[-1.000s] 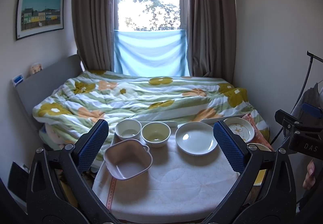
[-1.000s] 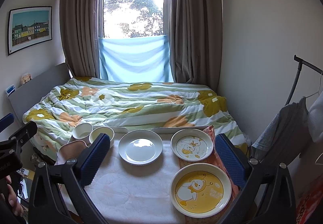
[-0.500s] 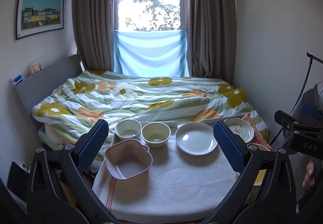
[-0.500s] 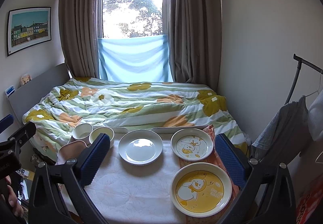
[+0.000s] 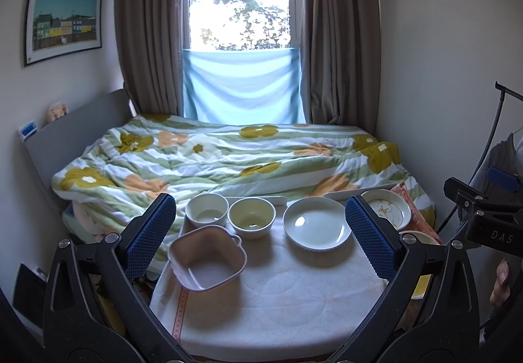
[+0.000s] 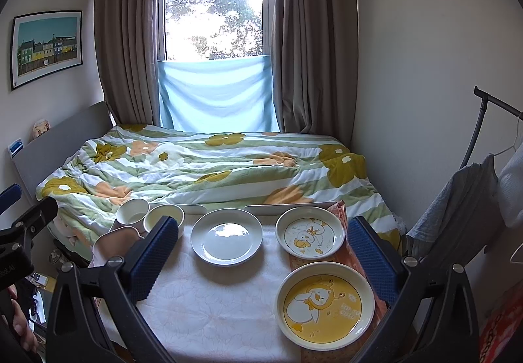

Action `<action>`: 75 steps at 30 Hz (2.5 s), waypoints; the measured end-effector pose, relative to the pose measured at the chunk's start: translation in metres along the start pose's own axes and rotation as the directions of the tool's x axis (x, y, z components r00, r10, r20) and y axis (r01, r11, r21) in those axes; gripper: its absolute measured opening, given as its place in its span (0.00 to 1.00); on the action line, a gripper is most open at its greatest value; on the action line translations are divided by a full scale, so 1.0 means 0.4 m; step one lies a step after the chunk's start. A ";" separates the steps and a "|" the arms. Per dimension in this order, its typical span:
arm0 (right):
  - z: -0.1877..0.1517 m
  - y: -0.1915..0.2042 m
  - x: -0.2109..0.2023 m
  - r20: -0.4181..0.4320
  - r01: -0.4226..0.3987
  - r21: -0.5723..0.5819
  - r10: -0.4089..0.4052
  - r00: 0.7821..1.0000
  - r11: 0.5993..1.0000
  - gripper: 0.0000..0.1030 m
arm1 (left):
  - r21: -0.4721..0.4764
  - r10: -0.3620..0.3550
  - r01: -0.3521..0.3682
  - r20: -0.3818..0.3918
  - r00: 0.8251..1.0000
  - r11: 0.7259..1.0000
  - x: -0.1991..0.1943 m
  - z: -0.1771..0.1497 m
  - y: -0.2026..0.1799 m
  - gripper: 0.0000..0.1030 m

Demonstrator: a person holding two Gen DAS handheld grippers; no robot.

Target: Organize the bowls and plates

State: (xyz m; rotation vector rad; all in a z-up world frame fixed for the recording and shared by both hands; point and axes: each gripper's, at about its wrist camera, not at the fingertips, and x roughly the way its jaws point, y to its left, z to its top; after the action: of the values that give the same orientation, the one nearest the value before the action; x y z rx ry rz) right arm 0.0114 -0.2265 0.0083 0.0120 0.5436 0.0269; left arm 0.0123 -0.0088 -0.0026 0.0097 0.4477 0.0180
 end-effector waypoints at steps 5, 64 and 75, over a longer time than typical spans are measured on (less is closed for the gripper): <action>0.000 0.000 0.000 0.000 0.000 -0.001 0.000 1.000 1.000 1.00 | -0.006 -0.011 0.011 -0.006 1.000 1.000 0.003 -0.002 0.001 1.00; -0.469 -0.549 0.463 -0.475 -0.019 0.296 0.164 0.865 0.955 0.15 | 0.040 -0.259 0.421 -0.735 0.627 0.906 0.664 -0.480 -0.633 0.27; -0.452 -0.521 0.466 -0.473 -0.029 0.175 0.110 0.874 0.984 0.15 | 0.034 -0.271 0.413 -0.705 0.655 0.910 0.646 -0.478 -0.615 0.27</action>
State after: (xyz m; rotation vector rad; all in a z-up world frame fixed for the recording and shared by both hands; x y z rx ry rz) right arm 0.0821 -0.4285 -0.2469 0.1899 1.0463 0.0570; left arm 0.1664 -0.2487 -0.2901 0.1130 1.2068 -0.4196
